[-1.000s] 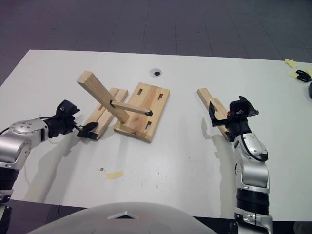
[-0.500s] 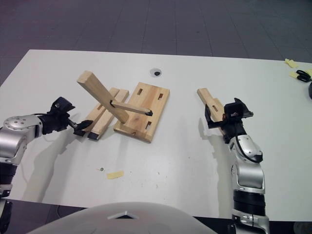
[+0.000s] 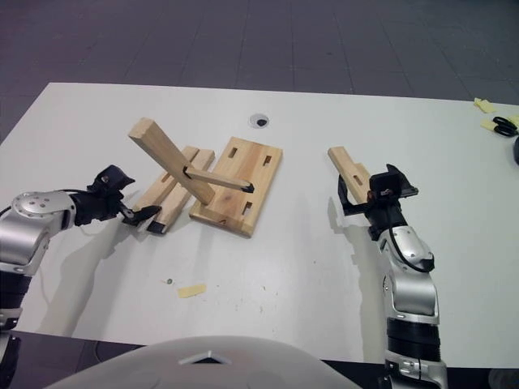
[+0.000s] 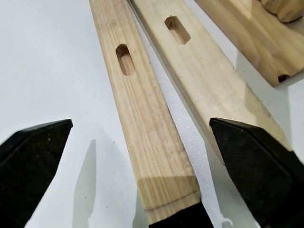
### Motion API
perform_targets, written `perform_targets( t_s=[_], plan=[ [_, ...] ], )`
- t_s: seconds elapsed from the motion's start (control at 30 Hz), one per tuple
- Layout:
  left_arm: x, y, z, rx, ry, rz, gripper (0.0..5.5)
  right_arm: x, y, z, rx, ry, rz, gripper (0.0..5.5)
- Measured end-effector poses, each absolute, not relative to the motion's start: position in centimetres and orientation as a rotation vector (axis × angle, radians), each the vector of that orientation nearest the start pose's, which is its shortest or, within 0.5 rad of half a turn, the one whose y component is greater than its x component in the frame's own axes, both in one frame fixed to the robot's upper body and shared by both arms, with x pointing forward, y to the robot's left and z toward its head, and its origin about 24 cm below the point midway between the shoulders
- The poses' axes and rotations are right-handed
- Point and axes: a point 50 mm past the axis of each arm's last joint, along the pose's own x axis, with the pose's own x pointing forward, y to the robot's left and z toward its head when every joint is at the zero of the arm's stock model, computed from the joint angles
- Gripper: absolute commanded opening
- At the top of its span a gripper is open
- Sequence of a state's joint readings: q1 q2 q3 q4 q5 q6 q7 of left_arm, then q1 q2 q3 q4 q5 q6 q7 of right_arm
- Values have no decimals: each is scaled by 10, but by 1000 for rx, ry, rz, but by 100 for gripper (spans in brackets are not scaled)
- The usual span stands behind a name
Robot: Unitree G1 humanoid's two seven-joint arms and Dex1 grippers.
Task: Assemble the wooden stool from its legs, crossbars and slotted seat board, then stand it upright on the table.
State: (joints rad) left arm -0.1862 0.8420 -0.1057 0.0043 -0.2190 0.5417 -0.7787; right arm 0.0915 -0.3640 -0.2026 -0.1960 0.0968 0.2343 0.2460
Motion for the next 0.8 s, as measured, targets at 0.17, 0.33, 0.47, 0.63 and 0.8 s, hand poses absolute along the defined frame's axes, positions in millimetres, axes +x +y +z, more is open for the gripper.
perform_targets(
  t_s=[0.17,0.33,0.47,0.63,0.8],
  plan=[
    [264,269,73,484,672,-630,449,231,-243,71,-272,116,54,540],
    [268,270,73,480,688,-652,366,231,-241,71,-278,111,49,540],
    [266,267,72,479,699,-696,308,230,-239,71,-277,107,50,540],
    [264,262,71,516,735,-799,227,222,-237,64,-259,127,26,540],
    [270,265,74,581,746,-846,213,223,-234,64,-261,119,19,540]
  ],
)
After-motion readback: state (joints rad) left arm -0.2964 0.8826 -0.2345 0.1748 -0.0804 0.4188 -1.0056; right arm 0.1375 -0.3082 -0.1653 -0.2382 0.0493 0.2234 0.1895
